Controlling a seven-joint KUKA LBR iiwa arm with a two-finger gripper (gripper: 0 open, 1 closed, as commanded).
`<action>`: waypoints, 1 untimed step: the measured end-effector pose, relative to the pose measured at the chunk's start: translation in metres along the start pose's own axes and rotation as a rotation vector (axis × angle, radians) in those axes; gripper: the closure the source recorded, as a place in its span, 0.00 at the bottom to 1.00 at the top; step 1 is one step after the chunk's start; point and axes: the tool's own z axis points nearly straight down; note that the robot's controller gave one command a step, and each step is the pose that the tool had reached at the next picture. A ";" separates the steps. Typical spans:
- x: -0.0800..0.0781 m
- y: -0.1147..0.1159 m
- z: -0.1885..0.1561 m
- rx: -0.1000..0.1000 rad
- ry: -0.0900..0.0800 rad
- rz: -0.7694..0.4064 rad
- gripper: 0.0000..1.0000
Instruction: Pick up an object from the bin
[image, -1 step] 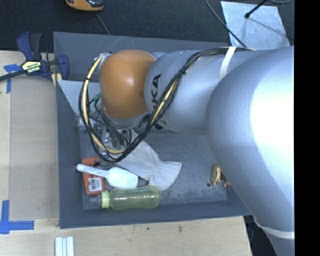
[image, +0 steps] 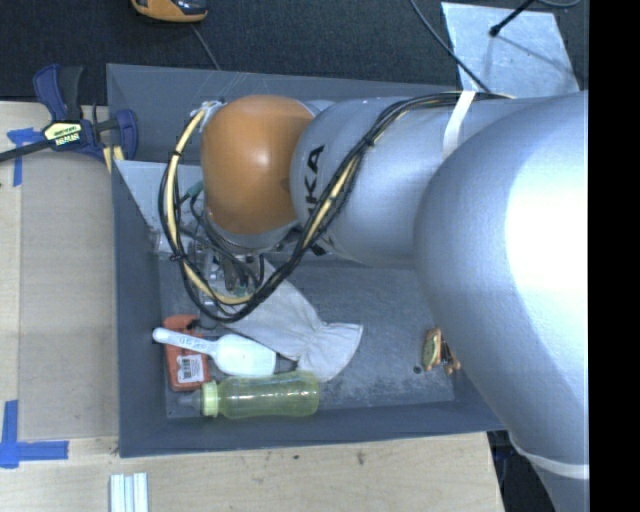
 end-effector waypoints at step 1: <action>0.018 -0.031 -0.007 -0.001 0.001 -0.067 0.00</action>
Offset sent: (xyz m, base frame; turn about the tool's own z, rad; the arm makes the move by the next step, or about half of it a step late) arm 0.0199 -0.0614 0.0119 0.0208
